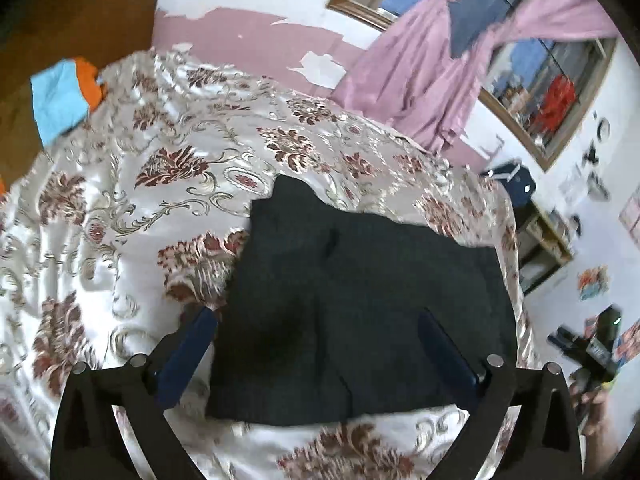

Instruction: Fold large clothes

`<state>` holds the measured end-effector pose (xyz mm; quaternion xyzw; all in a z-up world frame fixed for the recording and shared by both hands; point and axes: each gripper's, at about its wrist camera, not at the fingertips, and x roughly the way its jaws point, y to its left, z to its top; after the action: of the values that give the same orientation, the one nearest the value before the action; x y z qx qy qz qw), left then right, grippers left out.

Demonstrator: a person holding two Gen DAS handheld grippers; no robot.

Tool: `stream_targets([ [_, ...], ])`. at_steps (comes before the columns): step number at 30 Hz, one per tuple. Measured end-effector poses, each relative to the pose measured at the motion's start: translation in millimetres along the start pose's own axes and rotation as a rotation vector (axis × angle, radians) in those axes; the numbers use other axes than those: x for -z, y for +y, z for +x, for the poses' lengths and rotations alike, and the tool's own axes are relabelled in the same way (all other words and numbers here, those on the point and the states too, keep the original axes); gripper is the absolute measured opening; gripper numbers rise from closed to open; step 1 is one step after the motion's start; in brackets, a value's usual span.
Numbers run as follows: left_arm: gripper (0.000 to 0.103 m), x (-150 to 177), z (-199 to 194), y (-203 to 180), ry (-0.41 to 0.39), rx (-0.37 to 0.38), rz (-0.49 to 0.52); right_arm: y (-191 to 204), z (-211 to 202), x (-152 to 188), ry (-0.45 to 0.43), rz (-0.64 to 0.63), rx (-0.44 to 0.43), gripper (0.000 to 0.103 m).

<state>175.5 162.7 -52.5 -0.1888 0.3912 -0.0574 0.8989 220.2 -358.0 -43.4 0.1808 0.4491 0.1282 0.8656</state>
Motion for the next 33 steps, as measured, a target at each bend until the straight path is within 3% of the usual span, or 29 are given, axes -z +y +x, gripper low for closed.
stream_targets([
  [3, 0.103, 26.0, -19.4, -28.7, 0.025, -0.03, 0.067, 36.8, -27.9, 25.0, -0.072, -0.035, -0.016, 0.1],
  [7, 0.103, 60.6, -37.9, -60.7, 0.037, -0.123, 0.136, 80.0, -57.5, 59.8, -0.103, -0.044, -0.029, 0.101],
  [9, 0.103, 77.8, -52.6, -72.3, 0.027, -0.16, 0.138, 99.5, -70.0, 77.6, -0.115, -0.055, 0.005, 0.101],
  [11, 0.103, 94.8, -66.0, -79.8, 0.02, -0.133, 0.115, 113.9, -77.7, 95.9, -0.079, -0.058, 0.07, 0.101],
  [13, 0.103, 111.1, -76.6, -88.0, 0.031, -0.109, 0.102, 121.7, -83.0, 110.6, -0.047, -0.055, 0.074, 0.101],
  [17, 0.103, 132.9, -90.6, -107.5, 0.023, -0.174, 0.172, 138.0, -99.4, 133.6, -0.023, -0.113, 0.134, 0.101],
  [21, 0.103, 141.0, -97.2, -115.9, 0.025, -0.175, 0.165, 154.9, -113.8, 144.7, -0.019, -0.191, 0.203, 0.101],
  [25, 0.103, 141.5, -110.8, -121.7, -0.022, -0.202, 0.144, 167.7, -132.9, 150.0, -0.03, -0.241, 0.255, 0.101],
  [33, 0.103, 138.4, -121.6, -131.6, -0.014, -0.275, 0.15, 176.2, -161.4, 152.8, -0.084, -0.259, 0.264, 0.101],
])
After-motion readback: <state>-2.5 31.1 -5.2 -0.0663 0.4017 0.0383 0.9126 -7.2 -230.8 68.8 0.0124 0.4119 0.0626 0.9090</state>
